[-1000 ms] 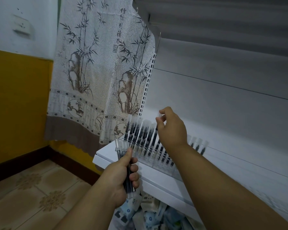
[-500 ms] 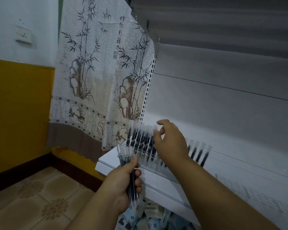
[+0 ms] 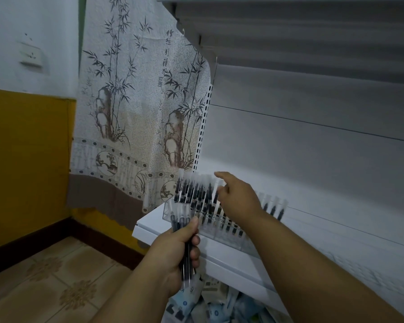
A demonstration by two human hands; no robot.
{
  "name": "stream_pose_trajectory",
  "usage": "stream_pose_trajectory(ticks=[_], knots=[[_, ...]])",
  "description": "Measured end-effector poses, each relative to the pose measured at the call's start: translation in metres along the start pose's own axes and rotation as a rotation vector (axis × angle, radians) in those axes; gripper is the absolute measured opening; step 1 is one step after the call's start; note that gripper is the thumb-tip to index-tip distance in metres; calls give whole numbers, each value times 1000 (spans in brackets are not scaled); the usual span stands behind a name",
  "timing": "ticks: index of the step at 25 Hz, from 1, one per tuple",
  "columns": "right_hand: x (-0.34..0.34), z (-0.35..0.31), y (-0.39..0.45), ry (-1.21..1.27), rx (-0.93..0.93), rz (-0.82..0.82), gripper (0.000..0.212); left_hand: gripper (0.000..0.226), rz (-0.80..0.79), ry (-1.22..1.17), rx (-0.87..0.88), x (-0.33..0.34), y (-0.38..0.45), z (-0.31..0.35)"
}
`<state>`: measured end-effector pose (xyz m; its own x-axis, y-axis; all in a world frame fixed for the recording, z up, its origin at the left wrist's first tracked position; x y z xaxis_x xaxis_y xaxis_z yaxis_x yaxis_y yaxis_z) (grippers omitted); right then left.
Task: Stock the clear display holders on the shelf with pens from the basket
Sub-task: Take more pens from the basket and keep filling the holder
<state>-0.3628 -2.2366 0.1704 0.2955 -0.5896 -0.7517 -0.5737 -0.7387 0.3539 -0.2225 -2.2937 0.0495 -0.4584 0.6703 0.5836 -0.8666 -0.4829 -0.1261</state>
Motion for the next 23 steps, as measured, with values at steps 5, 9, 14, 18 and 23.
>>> stream_pose_trajectory(ticks=[5,9,14,18,23], knots=[[17,-9,14,-302,-123,-84,51,30,2,-4,-5,-6,1,-1],[25,-23,16,-408,-219,-67,53,29,9,-13,-14,-8,3,-3],[38,-39,22,-591,-261,-13,34,28,33,-40,-17,-17,3,-8],[24,-36,22,-452,-208,135,23,27,44,-47,-15,-23,5,-8],[1,-20,17,-285,-95,250,20,26,30,-39,-19,-20,8,-7]])
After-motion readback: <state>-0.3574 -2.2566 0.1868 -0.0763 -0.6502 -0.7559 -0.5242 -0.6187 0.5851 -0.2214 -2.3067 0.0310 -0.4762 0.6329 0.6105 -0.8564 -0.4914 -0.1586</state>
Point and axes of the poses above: each hand's wrist, its own y-axis towards the middle knuckle, its own x-axis out of the palm, z = x × y, the point moved 8 cm from there along y, towards the middle knuckle, and after that the axes turned 8 degrees about -z, right-handed, at the moved point
